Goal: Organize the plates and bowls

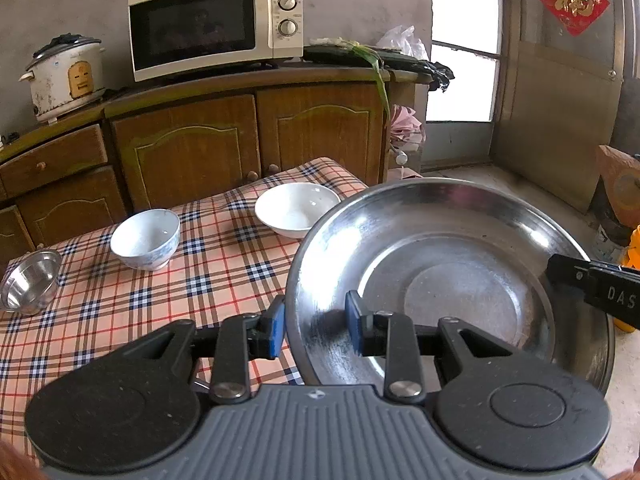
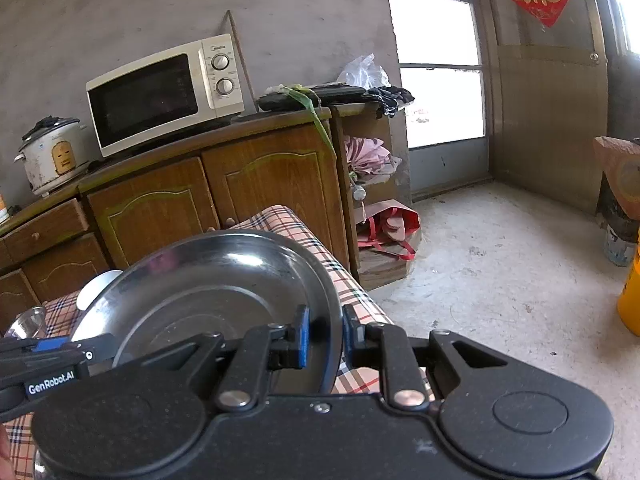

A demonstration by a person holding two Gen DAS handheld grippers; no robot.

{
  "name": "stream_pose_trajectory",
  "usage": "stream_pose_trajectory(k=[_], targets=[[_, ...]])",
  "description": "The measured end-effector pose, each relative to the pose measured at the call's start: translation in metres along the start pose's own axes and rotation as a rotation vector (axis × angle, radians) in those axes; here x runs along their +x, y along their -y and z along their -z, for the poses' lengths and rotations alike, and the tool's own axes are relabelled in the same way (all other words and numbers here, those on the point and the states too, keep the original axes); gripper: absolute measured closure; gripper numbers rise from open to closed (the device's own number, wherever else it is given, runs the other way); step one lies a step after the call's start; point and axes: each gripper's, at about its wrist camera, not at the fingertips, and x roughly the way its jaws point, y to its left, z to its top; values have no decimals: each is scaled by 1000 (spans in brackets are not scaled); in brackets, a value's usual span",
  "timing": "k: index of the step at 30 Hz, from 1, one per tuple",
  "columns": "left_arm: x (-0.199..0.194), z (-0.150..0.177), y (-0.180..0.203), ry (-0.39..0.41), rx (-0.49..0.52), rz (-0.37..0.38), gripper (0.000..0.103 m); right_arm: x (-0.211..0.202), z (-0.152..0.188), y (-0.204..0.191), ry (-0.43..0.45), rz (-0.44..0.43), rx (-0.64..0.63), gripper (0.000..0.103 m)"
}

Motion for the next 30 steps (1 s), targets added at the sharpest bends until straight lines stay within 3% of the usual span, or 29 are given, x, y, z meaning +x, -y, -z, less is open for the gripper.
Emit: stream_pose_trajectory(k=[30], targets=[[-11, 9, -12, 2, -9, -37, 72, 0, 7, -8, -16, -36, -37, 81]])
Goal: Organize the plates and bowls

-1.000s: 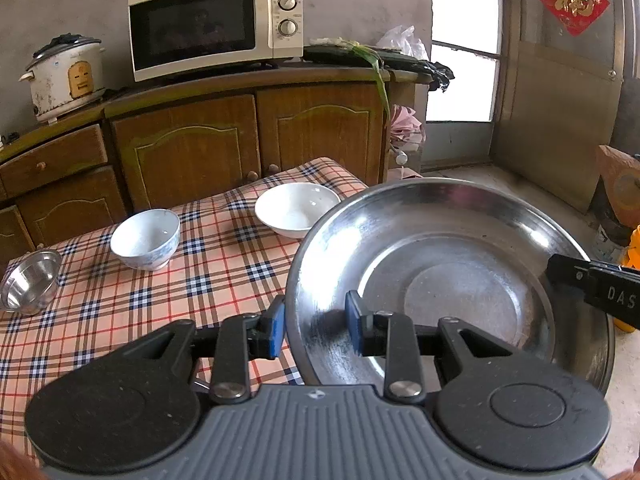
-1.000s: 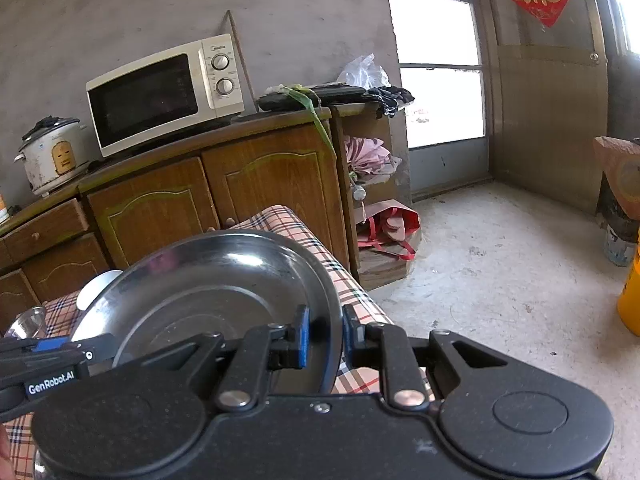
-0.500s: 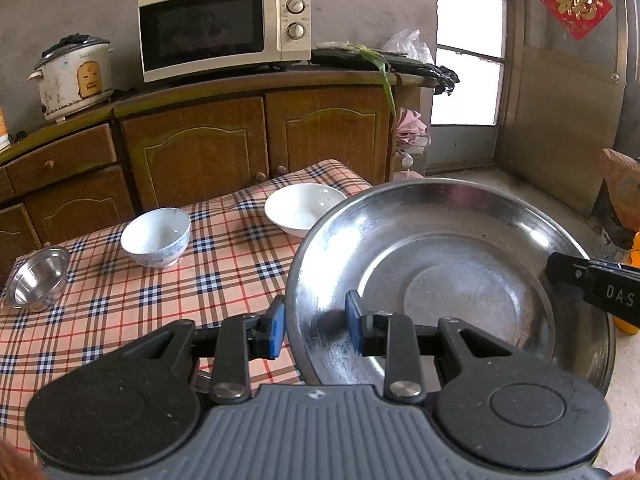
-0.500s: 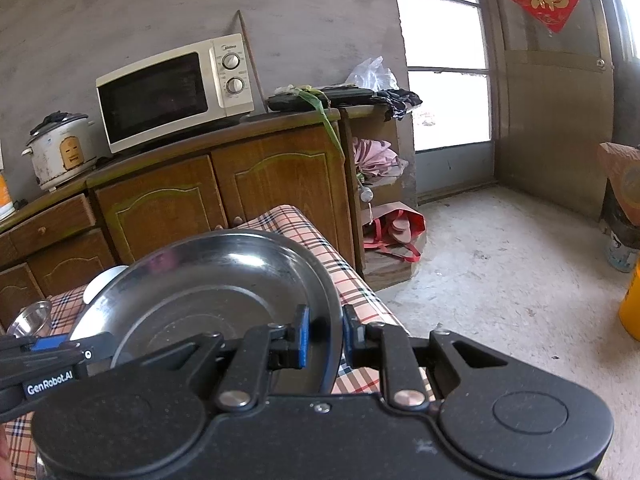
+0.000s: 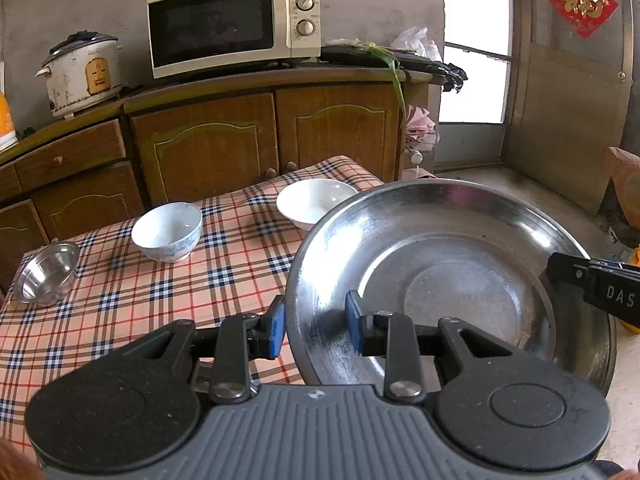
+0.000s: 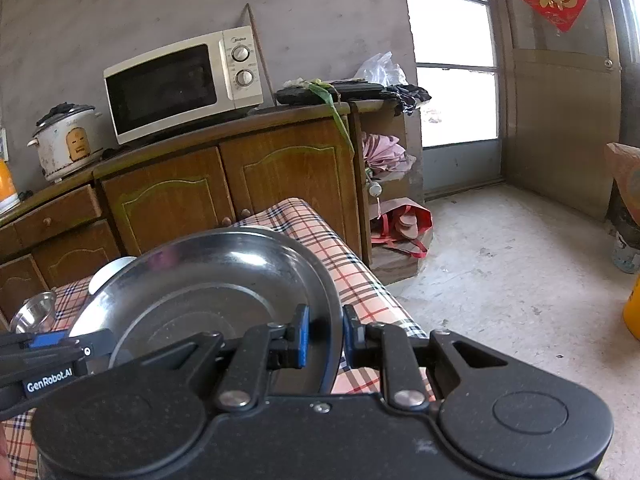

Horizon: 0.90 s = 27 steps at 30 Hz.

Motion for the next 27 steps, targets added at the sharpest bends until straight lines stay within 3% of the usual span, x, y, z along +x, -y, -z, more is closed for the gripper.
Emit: stream_pose_trajectory(k=[27], targets=[[2, 10, -15, -24, -19, -32, 72, 8, 12, -18, -38, -29, -44, 80]])
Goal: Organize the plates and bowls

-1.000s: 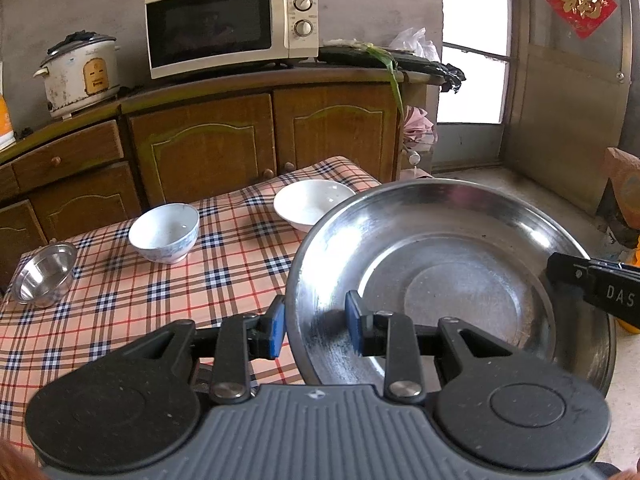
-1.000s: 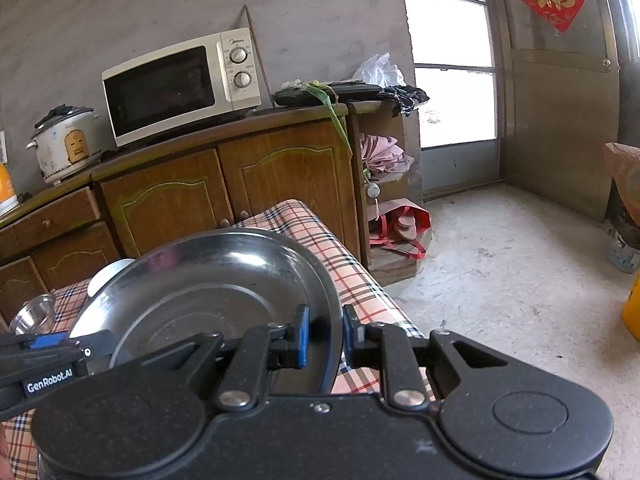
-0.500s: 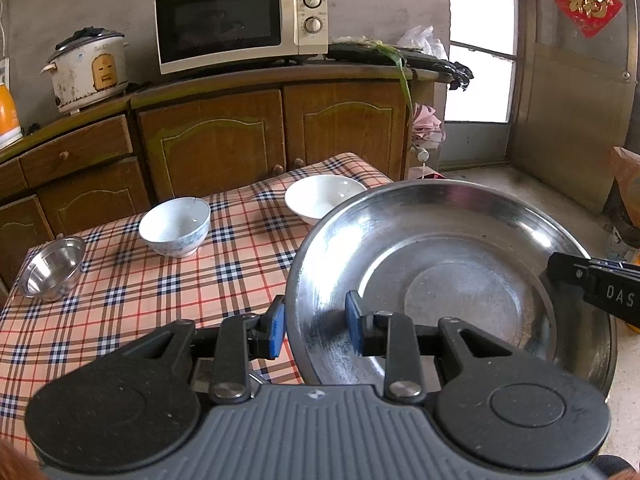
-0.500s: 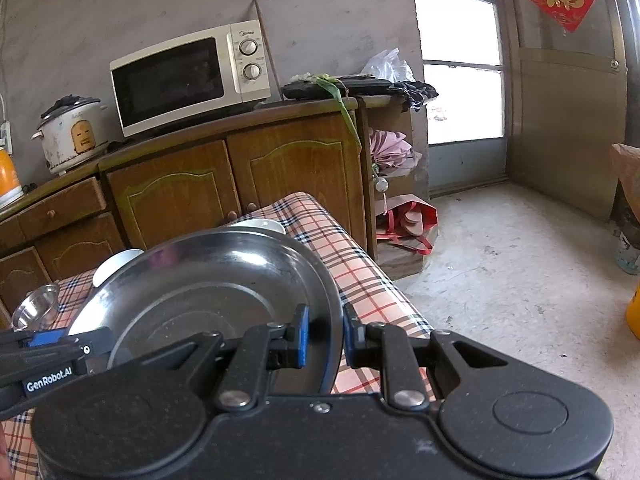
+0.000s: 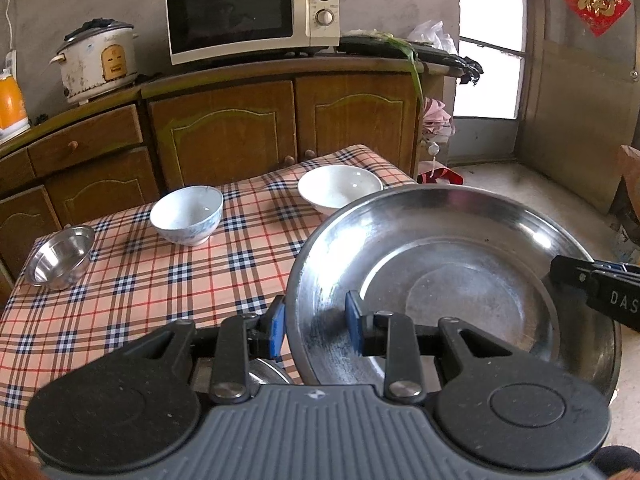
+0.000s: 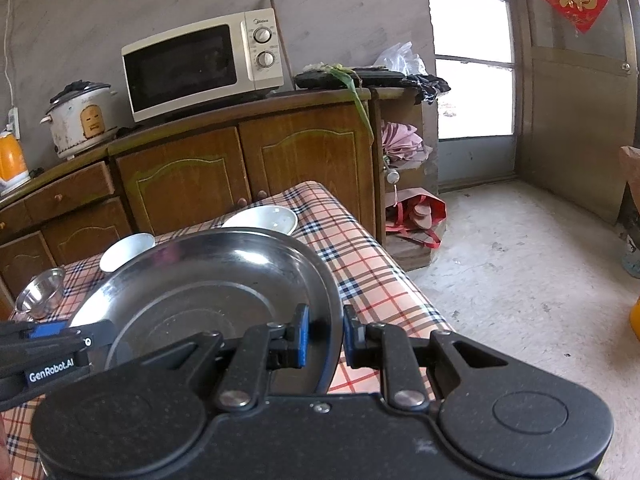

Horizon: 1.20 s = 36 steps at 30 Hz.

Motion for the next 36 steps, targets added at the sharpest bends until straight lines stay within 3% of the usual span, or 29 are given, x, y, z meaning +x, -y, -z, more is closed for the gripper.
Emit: stream_pose_trajectory(k=[36], targets=[[-4, 24, -38, -43, -53, -55, 72, 8, 21, -45, -56, -67, -72, 80]])
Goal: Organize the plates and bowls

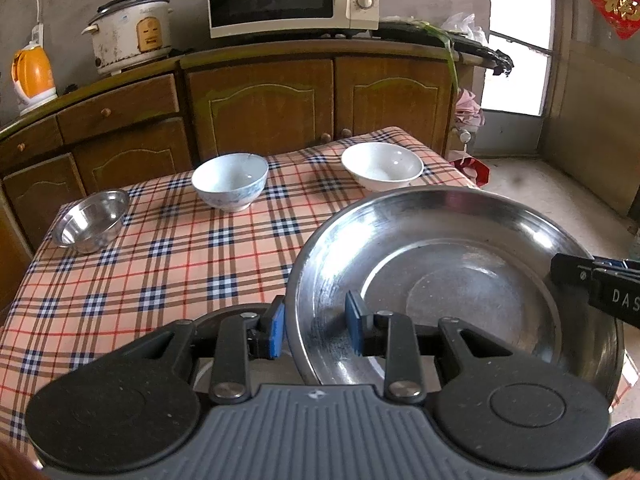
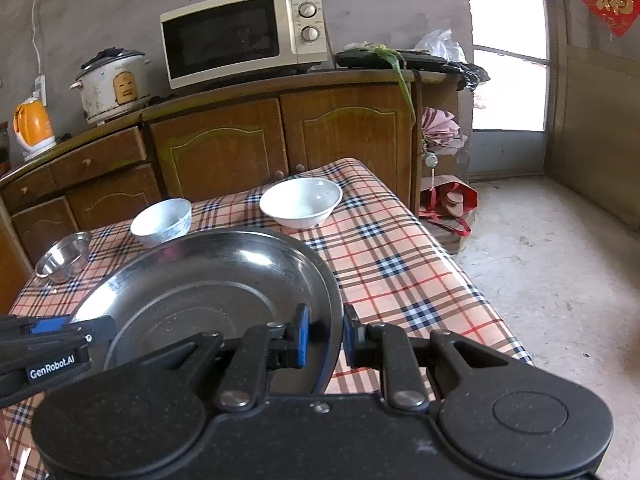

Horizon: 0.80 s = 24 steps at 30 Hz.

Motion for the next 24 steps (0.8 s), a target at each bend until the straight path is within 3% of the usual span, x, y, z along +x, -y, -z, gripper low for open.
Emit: stream_pose_trajectory(k=[24], targets=[[-3, 16, -25, -30, -27, -60, 71, 7, 12, -33, -36, -51, -55, 80]])
